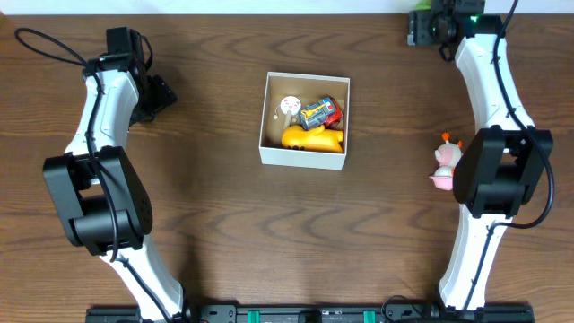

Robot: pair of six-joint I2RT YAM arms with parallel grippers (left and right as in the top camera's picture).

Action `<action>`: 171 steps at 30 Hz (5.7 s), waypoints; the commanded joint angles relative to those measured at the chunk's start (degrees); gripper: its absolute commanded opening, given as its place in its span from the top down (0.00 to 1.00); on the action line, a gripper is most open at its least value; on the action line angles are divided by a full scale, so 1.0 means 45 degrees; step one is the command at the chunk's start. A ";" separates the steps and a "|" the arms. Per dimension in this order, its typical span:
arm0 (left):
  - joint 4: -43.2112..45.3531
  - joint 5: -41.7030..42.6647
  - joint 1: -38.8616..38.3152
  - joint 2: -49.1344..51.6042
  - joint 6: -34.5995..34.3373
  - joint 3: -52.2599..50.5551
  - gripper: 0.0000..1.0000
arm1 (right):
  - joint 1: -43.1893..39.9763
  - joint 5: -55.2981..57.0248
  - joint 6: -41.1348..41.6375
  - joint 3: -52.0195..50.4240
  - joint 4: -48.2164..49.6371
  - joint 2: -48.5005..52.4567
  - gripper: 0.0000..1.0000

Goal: Pack container

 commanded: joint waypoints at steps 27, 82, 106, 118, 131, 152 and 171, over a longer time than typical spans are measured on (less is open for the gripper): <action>-0.0034 -0.0155 0.0044 0.0019 -0.0029 -0.0087 0.02 | -0.0505 0.0636 -0.2642 0.0253 0.6105 0.3361 0.01; -0.0034 -0.0155 0.0044 0.0019 -0.0029 -0.0087 0.02 | -0.0267 0.1613 -0.1477 0.0321 0.8048 0.3910 0.14; -0.0034 -0.0155 0.0044 0.0019 -0.0029 -0.0087 0.02 | -0.0432 0.0146 -0.0117 0.0321 0.8636 0.5688 0.42; -0.0034 -0.0155 0.0044 0.0019 -0.0029 -0.0087 0.02 | -0.0053 0.0160 -0.0272 0.1656 0.8582 0.5644 0.99; -0.0034 -0.0155 0.0044 0.0019 -0.0029 -0.0087 0.02 | 0.0442 0.0534 -0.2370 0.5105 0.6227 0.5644 0.99; -0.0034 -0.0155 0.0044 0.0019 -0.0029 -0.0087 0.02 | 0.0782 0.0544 -0.2370 0.6649 0.3910 0.5644 0.93; -0.0034 -0.0155 0.0044 0.0019 -0.0029 -0.0087 0.02 | 0.1394 -0.5323 -0.1438 0.5916 0.3313 0.5644 0.35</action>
